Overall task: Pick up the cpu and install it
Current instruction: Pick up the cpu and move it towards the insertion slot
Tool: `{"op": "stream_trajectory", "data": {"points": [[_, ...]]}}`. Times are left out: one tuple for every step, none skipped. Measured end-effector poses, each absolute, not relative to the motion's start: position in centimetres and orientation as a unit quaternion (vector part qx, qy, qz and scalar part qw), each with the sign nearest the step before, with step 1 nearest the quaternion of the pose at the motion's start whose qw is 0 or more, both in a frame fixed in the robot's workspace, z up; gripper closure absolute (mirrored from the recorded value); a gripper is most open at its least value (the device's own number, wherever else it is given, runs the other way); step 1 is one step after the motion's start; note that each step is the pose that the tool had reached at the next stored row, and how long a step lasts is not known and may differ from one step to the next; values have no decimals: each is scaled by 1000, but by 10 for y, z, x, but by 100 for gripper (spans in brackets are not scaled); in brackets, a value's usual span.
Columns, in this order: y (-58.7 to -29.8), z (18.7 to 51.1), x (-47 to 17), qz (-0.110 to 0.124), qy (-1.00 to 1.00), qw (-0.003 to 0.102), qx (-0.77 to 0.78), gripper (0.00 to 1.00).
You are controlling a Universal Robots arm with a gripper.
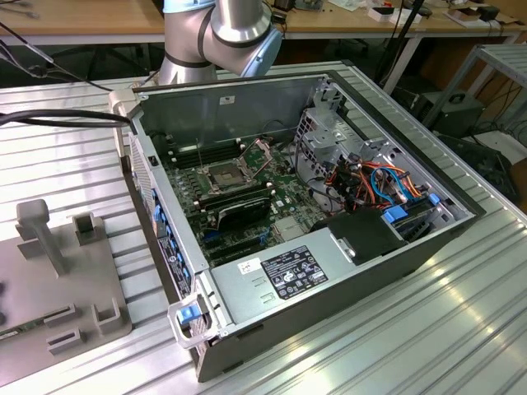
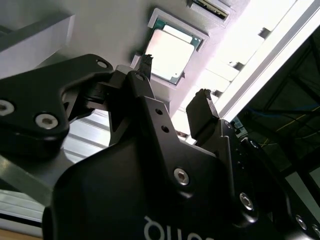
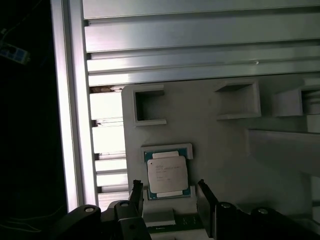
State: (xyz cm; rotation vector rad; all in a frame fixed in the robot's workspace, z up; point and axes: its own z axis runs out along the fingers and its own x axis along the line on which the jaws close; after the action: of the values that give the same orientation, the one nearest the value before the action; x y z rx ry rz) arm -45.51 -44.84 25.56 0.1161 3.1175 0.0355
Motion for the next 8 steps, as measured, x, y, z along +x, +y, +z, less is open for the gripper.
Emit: {"op": "stream_trajectory", "data": {"points": [[-448,255,-455,11,999,11,37,44],[-448,254,-455,11,999,11,37,44],[-448,254,-455,11,999,11,37,44],[-448,253,-455,11,999,11,37,44],[-448,251,-455,11,999,11,37,44],[-448,251,-455,11,999,11,37,44],[-448,250,-455,11,999,11,37,44],[-448,249,-455,11,999,11,37,44]]}}
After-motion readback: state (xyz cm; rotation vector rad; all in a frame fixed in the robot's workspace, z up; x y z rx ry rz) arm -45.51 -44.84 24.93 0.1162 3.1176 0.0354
